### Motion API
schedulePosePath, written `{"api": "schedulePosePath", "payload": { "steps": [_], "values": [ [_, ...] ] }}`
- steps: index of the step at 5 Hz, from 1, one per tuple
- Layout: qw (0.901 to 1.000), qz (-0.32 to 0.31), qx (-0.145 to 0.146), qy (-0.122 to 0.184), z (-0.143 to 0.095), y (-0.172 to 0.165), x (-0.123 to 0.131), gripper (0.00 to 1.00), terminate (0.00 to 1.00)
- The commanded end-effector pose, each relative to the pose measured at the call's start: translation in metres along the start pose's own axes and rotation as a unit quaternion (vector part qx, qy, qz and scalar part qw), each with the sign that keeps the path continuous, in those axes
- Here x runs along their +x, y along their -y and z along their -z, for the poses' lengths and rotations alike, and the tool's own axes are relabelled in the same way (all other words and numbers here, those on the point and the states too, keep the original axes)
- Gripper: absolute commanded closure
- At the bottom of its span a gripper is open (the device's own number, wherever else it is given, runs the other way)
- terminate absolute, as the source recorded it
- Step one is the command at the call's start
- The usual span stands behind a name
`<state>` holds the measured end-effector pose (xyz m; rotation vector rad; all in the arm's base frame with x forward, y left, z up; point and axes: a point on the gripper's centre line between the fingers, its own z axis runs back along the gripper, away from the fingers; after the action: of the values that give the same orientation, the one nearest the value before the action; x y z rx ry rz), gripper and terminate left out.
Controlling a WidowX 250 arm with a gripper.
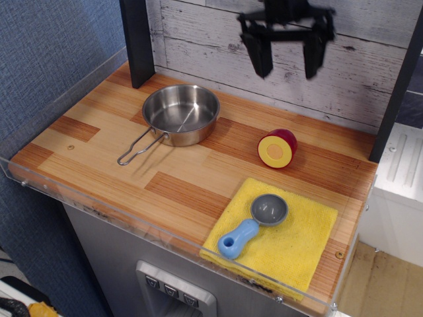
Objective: Place red/yellow object into pot. red/yellow object is in pot
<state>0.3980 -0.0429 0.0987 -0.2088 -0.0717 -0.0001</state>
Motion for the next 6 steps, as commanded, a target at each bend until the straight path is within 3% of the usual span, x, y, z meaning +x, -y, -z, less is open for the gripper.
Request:
{"api": "schedulePosePath", "payload": {
  "steps": [1, 2, 3, 6],
  "values": [
    [0.9992, 0.014, 0.027, 0.025, -0.021, 0.010, -0.019, 0.00, 0.00],
    [0.9992, 0.011, 0.029, 0.024, -0.018, 0.005, -0.034, 0.00, 0.00],
    [0.9997, 0.004, 0.013, 0.022, -0.005, -0.003, -0.044, 0.00, 0.00],
    [0.9999, 0.010, 0.009, 0.005, 0.032, -0.007, -0.051, 0.00, 0.00]
  ]
}}
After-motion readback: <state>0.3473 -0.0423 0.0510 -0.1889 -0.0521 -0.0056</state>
